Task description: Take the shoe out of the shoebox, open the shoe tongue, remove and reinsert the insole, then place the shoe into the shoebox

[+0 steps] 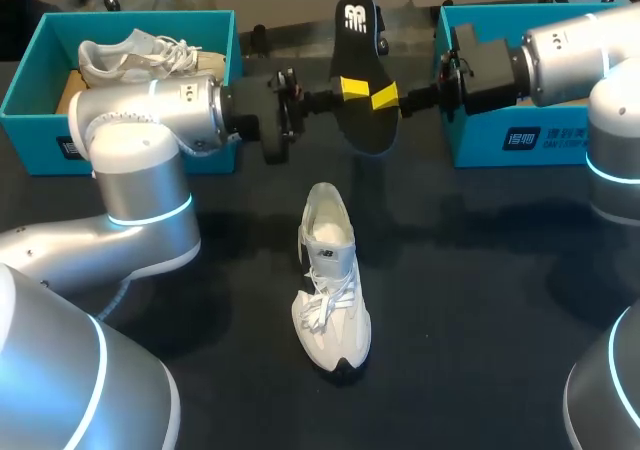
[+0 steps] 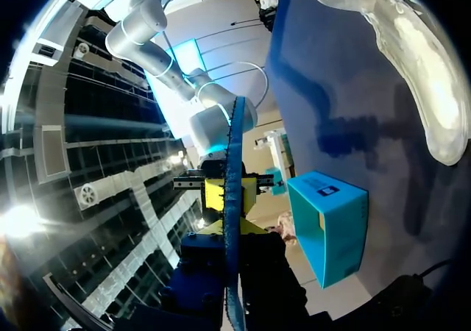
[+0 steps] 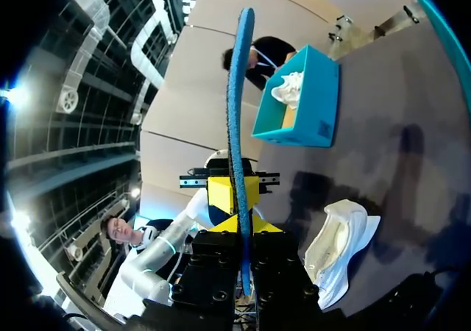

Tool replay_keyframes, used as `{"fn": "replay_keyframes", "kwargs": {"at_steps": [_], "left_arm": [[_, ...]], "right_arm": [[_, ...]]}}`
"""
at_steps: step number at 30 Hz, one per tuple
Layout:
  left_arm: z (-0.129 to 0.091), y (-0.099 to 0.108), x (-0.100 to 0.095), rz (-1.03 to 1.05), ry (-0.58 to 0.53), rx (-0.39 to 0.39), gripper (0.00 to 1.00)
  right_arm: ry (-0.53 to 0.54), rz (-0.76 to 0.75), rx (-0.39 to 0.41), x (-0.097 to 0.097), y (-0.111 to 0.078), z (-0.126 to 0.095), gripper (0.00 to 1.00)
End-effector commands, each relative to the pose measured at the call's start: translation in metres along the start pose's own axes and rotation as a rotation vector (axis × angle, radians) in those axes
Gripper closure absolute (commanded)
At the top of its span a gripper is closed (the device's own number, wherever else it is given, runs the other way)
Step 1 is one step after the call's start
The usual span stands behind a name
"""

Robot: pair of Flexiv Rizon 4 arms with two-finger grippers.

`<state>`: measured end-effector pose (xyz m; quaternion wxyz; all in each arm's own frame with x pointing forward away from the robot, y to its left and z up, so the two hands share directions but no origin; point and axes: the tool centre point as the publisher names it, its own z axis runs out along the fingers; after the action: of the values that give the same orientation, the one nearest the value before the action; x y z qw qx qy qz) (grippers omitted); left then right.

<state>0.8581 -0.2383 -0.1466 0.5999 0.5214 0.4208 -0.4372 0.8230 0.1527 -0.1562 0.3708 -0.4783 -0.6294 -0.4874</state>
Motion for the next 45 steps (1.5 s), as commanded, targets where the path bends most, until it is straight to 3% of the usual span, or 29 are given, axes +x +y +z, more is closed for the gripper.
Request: {"fn": "replay_keyframes", "kwargs": {"at_steps": [1, 2, 3, 4, 14, 29, 45], "left_arm": [[0.002, 0.001, -0.001, 0.005, 0.004, -0.004, 0.54], [0.002, 0.001, -0.001, 0.006, 0.005, -0.004, 0.36], [0.002, 0.001, -0.002, 0.007, 0.006, -0.005, 0.11], [0.001, 0.001, -0.002, 0.008, 0.008, -0.005, 0.00], [-0.009, 0.006, -0.001, 0.026, 0.031, 0.001, 0.00], [-0.059, 0.017, 0.002, -0.004, 0.137, 0.030, 0.00], [-0.095, 0.008, 0.006, -0.272, 0.231, -0.011, 0.00]], "right_arm": [[-0.001, -0.001, 0.000, -0.001, 0.001, 0.002, 1.00], [0.000, -0.002, 0.000, -0.001, 0.002, 0.002, 1.00], [-0.001, -0.003, 0.000, -0.001, 0.002, 0.002, 1.00], [-0.001, -0.003, -0.001, -0.001, 0.002, 0.002, 1.00], [-0.024, -0.013, -0.022, -0.003, 0.001, -0.002, 1.00], [-0.095, -0.152, -0.086, -0.011, 0.005, -0.007, 1.00], [-0.166, -0.243, -0.126, -0.014, 0.007, -0.006, 1.00]]}}
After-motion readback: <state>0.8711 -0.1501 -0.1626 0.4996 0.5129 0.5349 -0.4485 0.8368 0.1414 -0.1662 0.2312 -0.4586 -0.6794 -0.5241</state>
